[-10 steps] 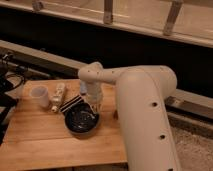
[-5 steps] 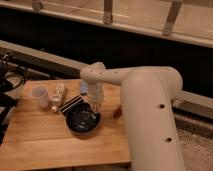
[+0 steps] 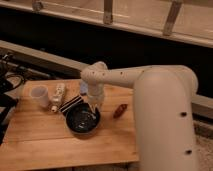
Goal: Drag the ceramic bowl in a circle
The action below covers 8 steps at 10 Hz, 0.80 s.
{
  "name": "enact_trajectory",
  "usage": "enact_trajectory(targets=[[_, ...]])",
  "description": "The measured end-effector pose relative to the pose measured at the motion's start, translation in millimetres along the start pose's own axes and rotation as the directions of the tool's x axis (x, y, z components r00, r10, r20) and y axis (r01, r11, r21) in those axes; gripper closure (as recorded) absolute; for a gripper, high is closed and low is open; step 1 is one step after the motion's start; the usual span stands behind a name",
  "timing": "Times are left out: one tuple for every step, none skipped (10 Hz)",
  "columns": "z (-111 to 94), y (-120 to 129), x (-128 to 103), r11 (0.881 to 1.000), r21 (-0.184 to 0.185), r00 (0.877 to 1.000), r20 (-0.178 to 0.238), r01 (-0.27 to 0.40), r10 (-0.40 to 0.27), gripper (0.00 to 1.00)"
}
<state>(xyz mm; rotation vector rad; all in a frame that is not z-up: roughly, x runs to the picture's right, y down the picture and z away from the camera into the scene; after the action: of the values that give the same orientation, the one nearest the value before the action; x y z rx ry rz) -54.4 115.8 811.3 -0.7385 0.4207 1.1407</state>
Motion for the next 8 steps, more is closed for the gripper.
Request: enact_trajectory(targets=[[-7,3,1,1.000,-0.001,1.000,0.017,0.005,-0.005,0.20],[-9,5,0,1.000,-0.002,1.000,0.021,0.009,-0.009,0.20],[-6,4,-1,1.000,-0.005,1.000,0.019,0.009,-0.009,0.20],[-1,3,-3,1.000,-0.006,1.000,0.013,0.011,-0.011,0.20],[6,5,-6,1.000,-0.009,1.000,0.005,0.014,-0.014,0.20],[16,7,-9,1.000,-0.015,1.000,-0.022,0.022,-0.022,0.20],[23,6,-11,0.999,-0.026,0.999,-0.040,0.022,-0.023,0.20],[28,4,-12,0.999,-0.032,0.998,-0.055,0.021,-0.022,0.20]])
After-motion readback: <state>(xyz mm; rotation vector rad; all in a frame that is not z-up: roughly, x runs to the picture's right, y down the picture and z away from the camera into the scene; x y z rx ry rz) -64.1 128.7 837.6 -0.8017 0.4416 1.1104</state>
